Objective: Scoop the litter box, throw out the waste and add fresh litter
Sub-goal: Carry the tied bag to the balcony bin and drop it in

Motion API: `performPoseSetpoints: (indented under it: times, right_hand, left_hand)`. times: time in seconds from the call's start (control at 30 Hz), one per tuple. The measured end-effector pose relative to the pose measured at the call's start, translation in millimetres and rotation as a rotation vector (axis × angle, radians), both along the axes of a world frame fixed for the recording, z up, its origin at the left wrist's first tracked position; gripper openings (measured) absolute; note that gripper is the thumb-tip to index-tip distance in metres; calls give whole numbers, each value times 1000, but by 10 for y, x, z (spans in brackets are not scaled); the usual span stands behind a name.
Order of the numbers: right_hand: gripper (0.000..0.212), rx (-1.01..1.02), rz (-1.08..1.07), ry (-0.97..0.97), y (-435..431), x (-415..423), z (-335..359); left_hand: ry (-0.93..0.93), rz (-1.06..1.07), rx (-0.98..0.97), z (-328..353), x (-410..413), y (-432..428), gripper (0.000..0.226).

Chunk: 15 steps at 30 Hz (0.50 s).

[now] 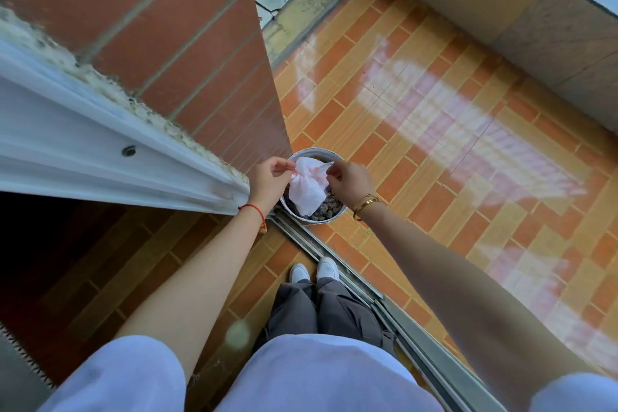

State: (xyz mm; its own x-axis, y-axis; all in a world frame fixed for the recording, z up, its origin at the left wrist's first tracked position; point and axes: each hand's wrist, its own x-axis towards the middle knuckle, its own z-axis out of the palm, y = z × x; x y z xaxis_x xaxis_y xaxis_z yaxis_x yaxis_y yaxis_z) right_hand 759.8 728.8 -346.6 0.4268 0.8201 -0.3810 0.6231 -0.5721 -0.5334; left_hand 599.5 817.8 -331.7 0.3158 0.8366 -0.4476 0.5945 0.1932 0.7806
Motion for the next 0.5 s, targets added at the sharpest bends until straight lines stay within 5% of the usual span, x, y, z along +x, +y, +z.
performPoseSetpoints:
  times: [0.5]
  right_hand:
    - [20,132,-125,3,-498,-20,599]
  left_hand:
    - [35,-149,155,655,-209,-447,18]
